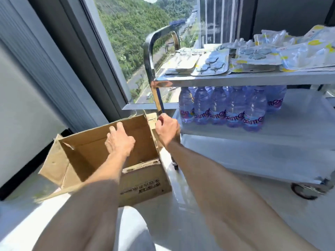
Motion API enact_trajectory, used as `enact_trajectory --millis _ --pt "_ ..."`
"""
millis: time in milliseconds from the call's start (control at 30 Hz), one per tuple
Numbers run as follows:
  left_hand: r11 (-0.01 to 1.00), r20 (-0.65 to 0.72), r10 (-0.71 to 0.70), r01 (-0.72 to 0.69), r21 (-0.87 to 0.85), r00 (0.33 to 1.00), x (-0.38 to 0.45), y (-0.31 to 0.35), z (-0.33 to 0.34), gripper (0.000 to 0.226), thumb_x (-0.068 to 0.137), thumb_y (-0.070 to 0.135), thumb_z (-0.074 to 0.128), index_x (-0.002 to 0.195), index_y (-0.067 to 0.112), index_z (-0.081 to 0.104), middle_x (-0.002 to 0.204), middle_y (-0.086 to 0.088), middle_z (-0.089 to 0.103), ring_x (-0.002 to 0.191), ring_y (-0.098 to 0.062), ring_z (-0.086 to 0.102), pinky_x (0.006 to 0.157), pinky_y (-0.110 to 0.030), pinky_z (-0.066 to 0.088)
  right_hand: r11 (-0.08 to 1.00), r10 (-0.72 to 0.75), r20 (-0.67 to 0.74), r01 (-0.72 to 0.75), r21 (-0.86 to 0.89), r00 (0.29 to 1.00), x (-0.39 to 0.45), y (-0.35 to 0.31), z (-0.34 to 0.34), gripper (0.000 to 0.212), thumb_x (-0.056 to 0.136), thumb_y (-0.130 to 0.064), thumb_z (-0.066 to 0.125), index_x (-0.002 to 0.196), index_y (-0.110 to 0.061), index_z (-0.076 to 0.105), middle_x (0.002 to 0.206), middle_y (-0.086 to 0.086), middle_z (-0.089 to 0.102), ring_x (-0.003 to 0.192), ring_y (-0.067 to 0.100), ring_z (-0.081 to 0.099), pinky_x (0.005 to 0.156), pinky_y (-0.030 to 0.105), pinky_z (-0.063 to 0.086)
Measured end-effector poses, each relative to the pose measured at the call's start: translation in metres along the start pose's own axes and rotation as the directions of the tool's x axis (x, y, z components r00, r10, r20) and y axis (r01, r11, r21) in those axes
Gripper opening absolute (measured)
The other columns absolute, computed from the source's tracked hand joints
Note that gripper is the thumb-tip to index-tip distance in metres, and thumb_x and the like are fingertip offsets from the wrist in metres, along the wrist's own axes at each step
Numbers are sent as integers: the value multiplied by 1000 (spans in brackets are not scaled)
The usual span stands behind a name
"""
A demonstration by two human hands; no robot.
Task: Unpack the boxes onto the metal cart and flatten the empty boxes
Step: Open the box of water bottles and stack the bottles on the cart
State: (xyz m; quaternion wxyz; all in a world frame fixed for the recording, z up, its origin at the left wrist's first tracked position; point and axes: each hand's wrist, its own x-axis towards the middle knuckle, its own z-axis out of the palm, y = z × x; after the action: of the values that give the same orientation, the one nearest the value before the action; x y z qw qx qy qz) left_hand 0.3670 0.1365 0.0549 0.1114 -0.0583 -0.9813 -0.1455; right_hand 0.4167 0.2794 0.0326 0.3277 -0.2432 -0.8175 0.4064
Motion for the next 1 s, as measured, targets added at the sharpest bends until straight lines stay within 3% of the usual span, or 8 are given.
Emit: enact_trajectory --millis 133,300,467,600,733,867,933,1000 --pt "993 16 -99 98 69 995 57 -71 10 59 87 26 64 140 16 40 135 -18 48 122 -37 52 97 -47 45 997 -50 360 66 -31 932 -3 -31 95 20 87 -25 50 99 -22 65 94 10 68 88 31 64 79 37 55" --pt "978 262 -134 84 192 956 140 -132 60 44 87 35 61 127 17 54 125 -12 61 115 -32 58 90 -39 48 939 158 688 109 -327 708 15 -17 203 34 87 -15 52 118 -16 64 115 10 66 103 30 64 89 37 54" --pt "989 670 -59 -47 139 740 216 -164 135 62 78 41 69 134 18 54 134 -7 57 118 -27 56 99 -37 48 829 418 708 79 -553 569 41 37 273 40 84 -16 49 121 -7 60 125 15 61 111 35 61 93 37 52" --pt "990 715 -57 -54 132 697 231 -199 202 74 74 46 67 139 17 47 138 -8 54 122 -29 54 101 -38 47 764 509 681 89 -640 528 50 77 312 39 84 -16 48 119 -2 60 127 18 60 115 36 59 95 39 51" --pt "972 795 -87 -125 201 601 230 -234 251 51 82 41 58 120 7 63 128 -14 61 115 -31 59 97 -40 49 763 536 676 54 -644 506 60 100 340 37 91 -18 53 122 2 58 127 20 59 118 36 56 98 38 49" --pt "964 797 -134 -108 241 589 216 -264 287 48 93 34 43 131 8 57 140 -12 53 127 -30 51 102 -33 42 710 582 662 102 -697 472 53 117 361 41 97 -18 45 130 5 53 138 20 51 128 34 49 104 37 44" --pt "954 797 -180 -96 285 577 195 -278 308 47 95 32 40 134 10 54 143 -12 50 130 -27 50 103 -32 40 686 652 644 52 -726 399 42 131 366 42 98 -13 46 136 5 47 143 22 46 132 35 44 109 39 39" --pt "950 849 -210 -105 295 485 180 -289 332 51 99 33 36 143 8 45 152 -10 39 139 -25 39 113 -34 33 699 696 644 -97 -708 319 30 146 369 43 98 -10 49 138 4 45 144 23 44 134 36 41 111 42 35"
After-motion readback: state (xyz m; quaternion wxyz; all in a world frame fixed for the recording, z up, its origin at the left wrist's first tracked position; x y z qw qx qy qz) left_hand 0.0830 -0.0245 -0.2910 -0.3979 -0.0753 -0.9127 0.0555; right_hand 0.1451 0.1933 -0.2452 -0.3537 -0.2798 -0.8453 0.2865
